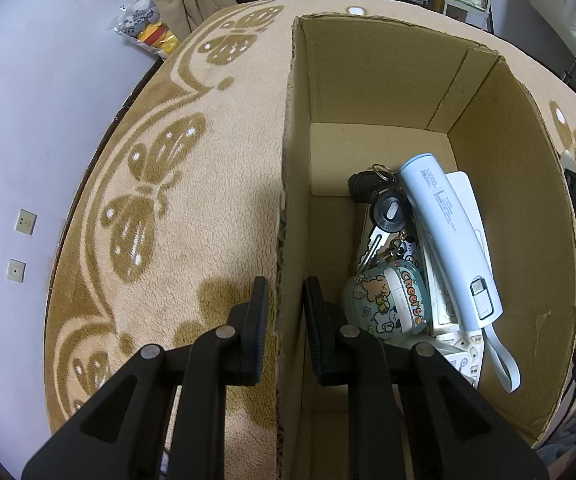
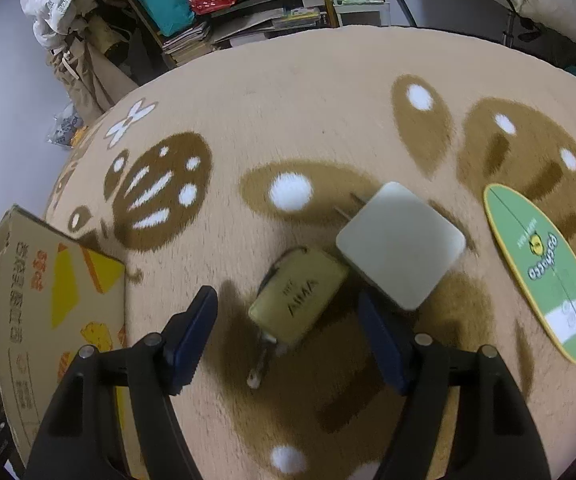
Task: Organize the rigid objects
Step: 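Move the right gripper to the brass padlock with key and close on it, then carry the padlock with the right gripper over the box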
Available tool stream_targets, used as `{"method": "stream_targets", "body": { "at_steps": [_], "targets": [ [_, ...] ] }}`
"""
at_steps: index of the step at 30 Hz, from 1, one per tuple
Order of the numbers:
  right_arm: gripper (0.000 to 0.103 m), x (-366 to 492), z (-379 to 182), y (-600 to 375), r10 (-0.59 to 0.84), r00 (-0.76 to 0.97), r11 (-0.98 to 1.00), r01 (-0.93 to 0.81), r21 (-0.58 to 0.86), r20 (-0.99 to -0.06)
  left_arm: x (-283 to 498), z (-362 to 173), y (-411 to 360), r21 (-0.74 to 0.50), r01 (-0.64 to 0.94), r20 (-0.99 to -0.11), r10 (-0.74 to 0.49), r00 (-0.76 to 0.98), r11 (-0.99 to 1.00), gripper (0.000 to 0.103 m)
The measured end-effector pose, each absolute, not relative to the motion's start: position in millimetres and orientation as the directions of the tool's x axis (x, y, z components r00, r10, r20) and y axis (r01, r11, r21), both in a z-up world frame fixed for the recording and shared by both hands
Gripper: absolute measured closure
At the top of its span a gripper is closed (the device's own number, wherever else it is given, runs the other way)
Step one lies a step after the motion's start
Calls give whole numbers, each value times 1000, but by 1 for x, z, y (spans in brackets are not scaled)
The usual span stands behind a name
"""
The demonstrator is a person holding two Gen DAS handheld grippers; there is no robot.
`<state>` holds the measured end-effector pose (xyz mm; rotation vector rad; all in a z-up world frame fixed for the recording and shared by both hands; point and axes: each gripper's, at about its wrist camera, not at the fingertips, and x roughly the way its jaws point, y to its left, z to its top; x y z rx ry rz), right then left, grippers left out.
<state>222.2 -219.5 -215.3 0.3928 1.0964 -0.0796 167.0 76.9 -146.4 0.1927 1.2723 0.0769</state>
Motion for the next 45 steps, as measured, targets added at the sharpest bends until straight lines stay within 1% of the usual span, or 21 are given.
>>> {"method": "stream_targets", "body": {
  "at_steps": [1,3,6,8,10,12,13,14,17,21,28,33,39,45],
  "targets": [
    [27,225,-217,-220,125,458,928,261,267,-880,167,-146,77,186,49,-942,164,294,981,85],
    [36,228,-218,-220,95,452,930,278,242,-887,167,-146,77,186,49,-942,164,294,981,85],
    [40,231,-219,-220,73,443,931,291,220,-894,167,-146,77,186,49,-942,163,294,981,85],
    [46,231,-219,-218,49,436,940,284,190,-898,167,-146,77,186,49,-942,164,294,981,85],
    [49,230,-219,-217,34,434,946,276,169,-900,167,-146,77,186,48,-942,164,294,981,85],
    [55,229,-218,-216,18,433,950,274,151,-901,167,-147,77,186,49,-942,164,294,981,85],
    [60,228,-217,-217,11,434,949,279,146,-901,167,-147,77,186,49,-941,164,294,981,85],
    [62,226,-217,-218,8,437,948,283,147,-899,167,-146,77,186,49,-942,164,294,981,85],
    [66,220,-215,-219,11,445,947,282,152,-896,167,-146,77,186,49,-942,164,294,981,85],
    [67,211,-211,-217,11,457,951,270,150,-889,167,-146,77,185,48,-942,163,294,982,85],
    [67,187,-204,-218,56,487,952,238,194,-872,167,-146,77,186,49,-942,164,294,981,85],
    [67,172,-196,-219,118,516,947,199,252,-848,166,-147,73,218,66,-935,189,300,974,85],
    [67,159,-164,-207,188,579,940,128,316,-794,166,-148,71,236,74,-931,204,303,969,85],
    [67,160,-116,-176,276,633,936,-7,351,-723,167,-148,70,240,76,-930,207,304,968,85]
  ]
}}
